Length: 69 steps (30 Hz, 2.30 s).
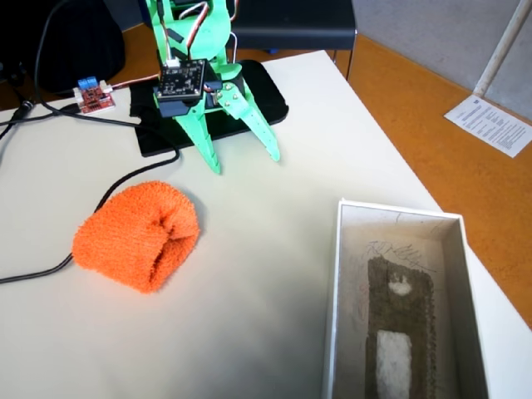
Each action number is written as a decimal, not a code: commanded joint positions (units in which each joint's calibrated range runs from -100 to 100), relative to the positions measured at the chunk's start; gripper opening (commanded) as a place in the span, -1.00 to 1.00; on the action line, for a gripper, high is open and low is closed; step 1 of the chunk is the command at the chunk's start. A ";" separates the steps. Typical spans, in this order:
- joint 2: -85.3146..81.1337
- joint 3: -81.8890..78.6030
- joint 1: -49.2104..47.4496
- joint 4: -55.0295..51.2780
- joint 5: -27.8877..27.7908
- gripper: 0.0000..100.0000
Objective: Remove orange objects from table
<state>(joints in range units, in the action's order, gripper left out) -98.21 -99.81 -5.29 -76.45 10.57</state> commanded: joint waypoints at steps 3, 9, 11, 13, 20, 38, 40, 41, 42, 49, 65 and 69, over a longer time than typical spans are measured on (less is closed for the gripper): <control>-0.36 0.20 0.22 -0.12 -0.10 -0.30; -0.36 0.20 0.22 -0.12 -0.10 -0.30; -0.36 0.20 0.22 -0.12 -0.10 -0.30; -0.36 0.20 0.22 -0.12 -0.10 -0.30; -0.36 0.20 0.22 -0.12 -0.10 -0.30; -0.36 0.20 0.22 -0.12 -0.10 -0.30; -0.36 0.20 0.22 -0.12 -0.10 -0.30; -0.36 0.20 0.22 -0.12 -0.10 -0.30; -0.36 0.20 0.22 -0.12 -0.10 -0.30; -0.36 0.20 0.22 -0.12 -0.10 -0.30; 4.34 6.21 5.70 23.39 -7.91 -0.30; 24.82 18.22 9.91 45.52 -6.45 -0.30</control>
<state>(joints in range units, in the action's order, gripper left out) -90.00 -93.44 0.86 -49.13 2.95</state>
